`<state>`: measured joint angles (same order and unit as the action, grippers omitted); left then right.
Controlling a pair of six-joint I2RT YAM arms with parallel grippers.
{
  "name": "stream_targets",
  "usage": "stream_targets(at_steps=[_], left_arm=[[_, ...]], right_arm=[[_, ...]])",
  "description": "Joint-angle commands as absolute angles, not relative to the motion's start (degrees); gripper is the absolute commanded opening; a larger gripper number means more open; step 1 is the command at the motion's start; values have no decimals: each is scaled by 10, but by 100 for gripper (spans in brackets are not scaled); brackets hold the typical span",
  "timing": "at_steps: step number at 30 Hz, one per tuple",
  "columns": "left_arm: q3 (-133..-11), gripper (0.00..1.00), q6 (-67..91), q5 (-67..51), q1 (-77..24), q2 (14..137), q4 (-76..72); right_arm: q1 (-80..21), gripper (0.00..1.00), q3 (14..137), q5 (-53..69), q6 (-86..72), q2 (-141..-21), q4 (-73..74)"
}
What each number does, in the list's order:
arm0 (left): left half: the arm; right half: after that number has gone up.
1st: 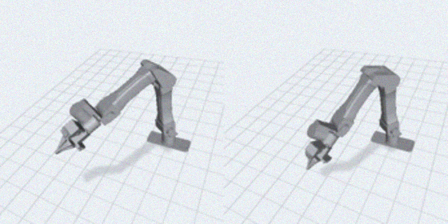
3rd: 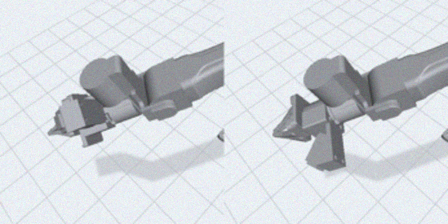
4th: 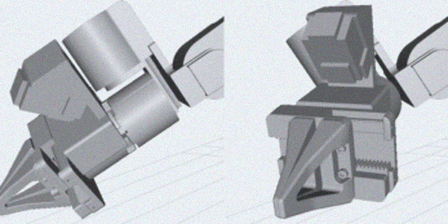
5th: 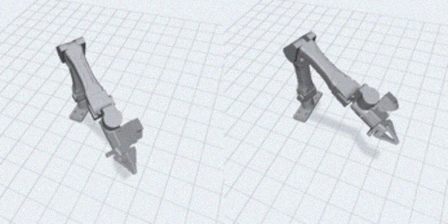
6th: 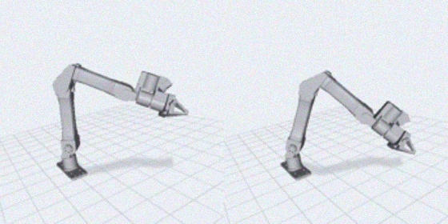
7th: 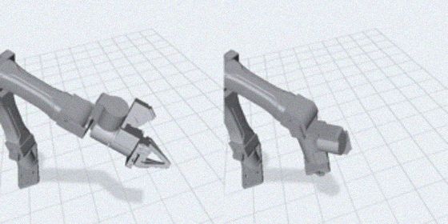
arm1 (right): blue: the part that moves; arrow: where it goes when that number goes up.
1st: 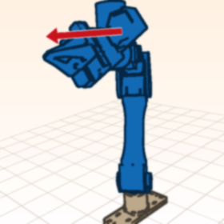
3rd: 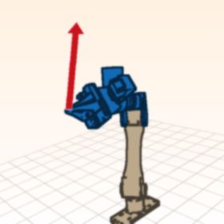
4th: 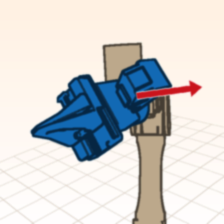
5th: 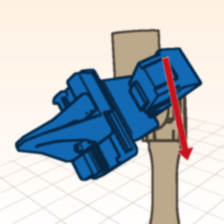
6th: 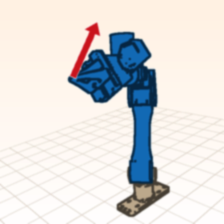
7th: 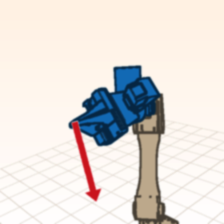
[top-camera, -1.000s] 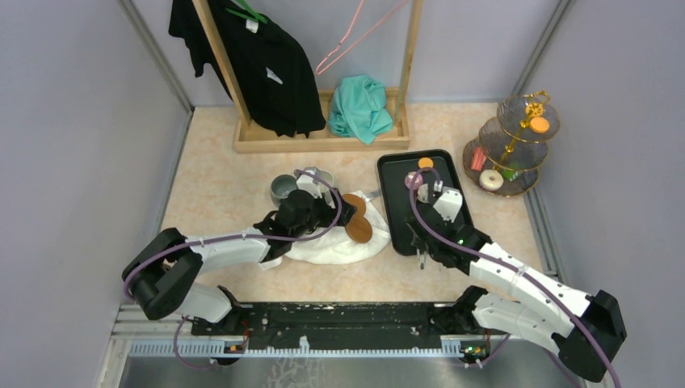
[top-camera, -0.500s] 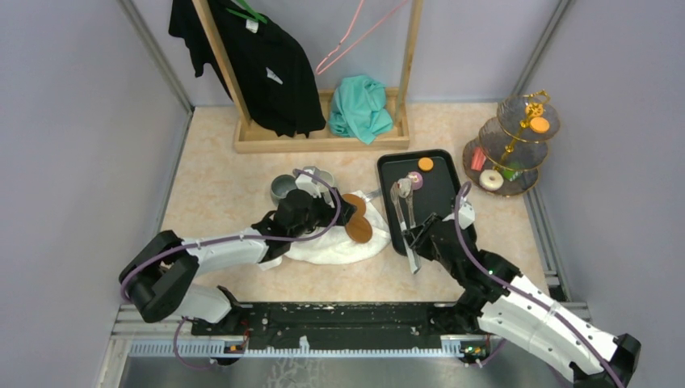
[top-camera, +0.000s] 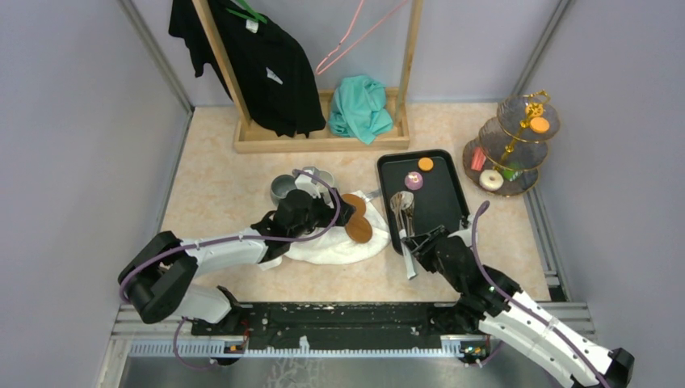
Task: Serve the afternoon tea
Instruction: Adjust the dessert on the tray.
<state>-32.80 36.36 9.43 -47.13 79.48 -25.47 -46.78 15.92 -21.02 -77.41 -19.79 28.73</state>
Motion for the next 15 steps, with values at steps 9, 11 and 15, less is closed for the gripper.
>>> stream_targets(at_steps=[9,11,15], left_arm=[[-332,96,357,91,-472,794,-260],[-331,96,358,91,-473,794,-261],[-332,96,359,90,-472,793,-261]], right_arm=[[-474,40,150,-246,-842,-151,299],[-474,40,154,-248,-842,-150,308],[-474,40,164,-257,-839,-142,328]])
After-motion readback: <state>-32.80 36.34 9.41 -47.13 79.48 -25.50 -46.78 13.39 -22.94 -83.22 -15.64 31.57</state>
